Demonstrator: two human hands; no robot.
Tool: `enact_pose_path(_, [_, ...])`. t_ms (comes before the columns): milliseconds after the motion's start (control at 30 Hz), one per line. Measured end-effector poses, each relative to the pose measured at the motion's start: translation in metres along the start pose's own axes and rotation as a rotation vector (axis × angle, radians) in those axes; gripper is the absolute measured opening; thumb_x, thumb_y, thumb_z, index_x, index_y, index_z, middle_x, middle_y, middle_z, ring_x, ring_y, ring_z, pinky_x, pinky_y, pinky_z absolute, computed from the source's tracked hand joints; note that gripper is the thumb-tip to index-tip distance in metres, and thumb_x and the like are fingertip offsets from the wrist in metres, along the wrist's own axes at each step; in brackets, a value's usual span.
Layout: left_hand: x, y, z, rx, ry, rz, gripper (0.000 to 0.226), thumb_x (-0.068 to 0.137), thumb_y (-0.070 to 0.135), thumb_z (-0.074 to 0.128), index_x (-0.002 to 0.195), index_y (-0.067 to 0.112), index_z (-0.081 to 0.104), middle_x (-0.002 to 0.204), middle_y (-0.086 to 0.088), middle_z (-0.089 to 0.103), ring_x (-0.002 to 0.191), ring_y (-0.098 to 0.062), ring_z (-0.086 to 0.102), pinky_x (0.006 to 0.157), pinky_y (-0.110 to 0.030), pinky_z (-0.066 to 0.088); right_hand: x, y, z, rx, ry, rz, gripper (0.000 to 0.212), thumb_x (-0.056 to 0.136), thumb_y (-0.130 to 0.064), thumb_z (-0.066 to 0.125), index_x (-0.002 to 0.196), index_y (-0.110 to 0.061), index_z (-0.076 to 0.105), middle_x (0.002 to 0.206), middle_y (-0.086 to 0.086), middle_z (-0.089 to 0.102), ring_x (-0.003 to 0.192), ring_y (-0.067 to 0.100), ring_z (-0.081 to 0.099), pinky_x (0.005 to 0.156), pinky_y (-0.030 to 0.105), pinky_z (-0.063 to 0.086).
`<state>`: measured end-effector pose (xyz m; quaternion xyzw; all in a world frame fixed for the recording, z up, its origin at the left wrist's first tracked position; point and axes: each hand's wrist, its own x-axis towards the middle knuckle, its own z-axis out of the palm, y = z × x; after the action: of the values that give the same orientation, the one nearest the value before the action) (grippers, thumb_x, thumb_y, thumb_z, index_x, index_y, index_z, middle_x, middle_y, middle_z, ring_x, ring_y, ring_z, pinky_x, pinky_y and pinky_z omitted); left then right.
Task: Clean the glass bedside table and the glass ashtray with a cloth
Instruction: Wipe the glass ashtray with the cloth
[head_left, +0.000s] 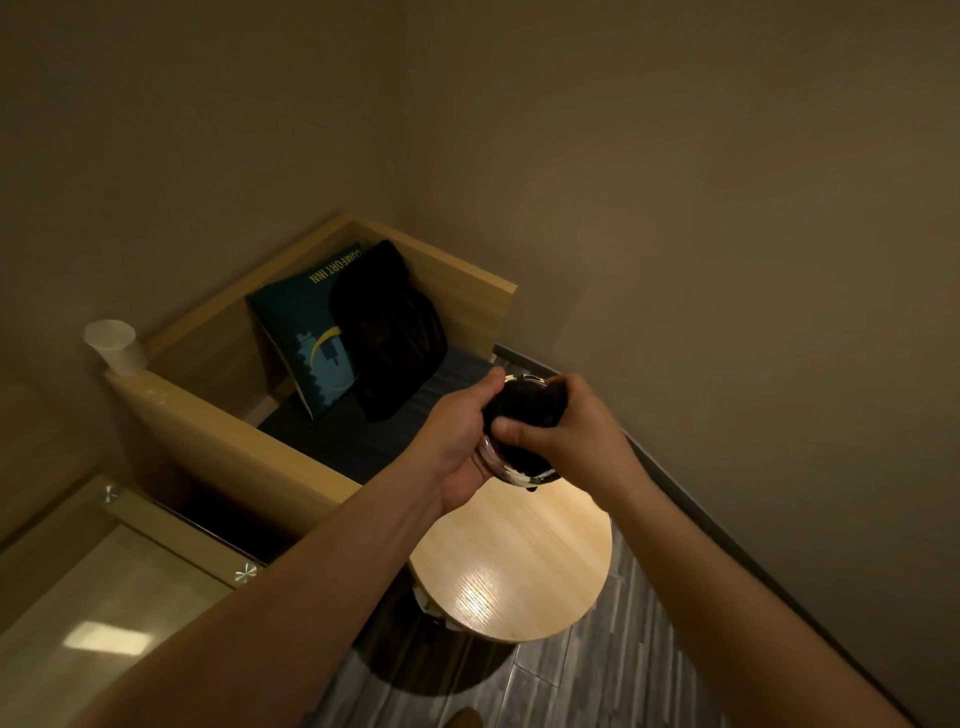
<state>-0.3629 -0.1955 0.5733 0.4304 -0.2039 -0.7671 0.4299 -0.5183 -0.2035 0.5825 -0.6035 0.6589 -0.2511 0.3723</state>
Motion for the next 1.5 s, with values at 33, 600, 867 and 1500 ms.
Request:
enact_pose_path(33, [0.001,0.000,0.000,-0.019,0.001,0.000,0.039,0.108,0.041,0.051,0.112,0.009,0.074,0.100,-0.015,0.082,0.090,-0.029,0.081,0.073,-0.042,0.066,0.000,-0.002,0.004,-0.020,0.061,-0.006,0.070,0.067,-0.054,0.090,0.118,-0.028,0.050,0.107,-0.012,0.063,0.098,0.013,0.064,0.065,0.019,0.052])
enact_pose_path(600, [0.006,0.015,-0.013,0.071,-0.069,-0.087,0.043,0.108,0.039,0.051,0.122,0.005,0.073,0.115,-0.019,0.077,0.109,-0.035,0.074,0.088,-0.044,0.062,0.016,0.000,-0.023,-0.059,-0.370,0.025,0.068,0.065,-0.032,0.097,0.117,-0.041,0.053,0.112,-0.012,0.070,0.102,0.013,0.069,0.083,0.028,0.060])
enact_pose_path(867, [0.014,0.007,-0.020,-0.033,-0.055,-0.083,0.043,0.108,0.039,0.051,0.122,0.004,0.071,0.115,-0.022,0.077,0.106,-0.037,0.076,0.099,-0.055,0.058,0.017,-0.001,0.012,-0.188,0.012,-0.046,0.062,0.071,-0.062,0.084,0.112,-0.028,0.052,0.095,-0.015,0.064,0.082,0.003,0.064,0.060,0.020,0.048])
enact_pose_path(1500, [0.025,0.022,-0.035,0.002,-0.131,-0.159,0.047,0.104,0.041,0.054,0.127,0.004,0.073,0.122,-0.021,0.074,0.111,-0.036,0.073,0.090,-0.047,0.062,0.022,-0.006,0.002,0.053,-0.254,-0.014,0.098,0.054,-0.082,0.080,0.135,-0.040,0.046,0.121,-0.015,0.063,0.098,0.010,0.070,0.072,0.020,0.060])
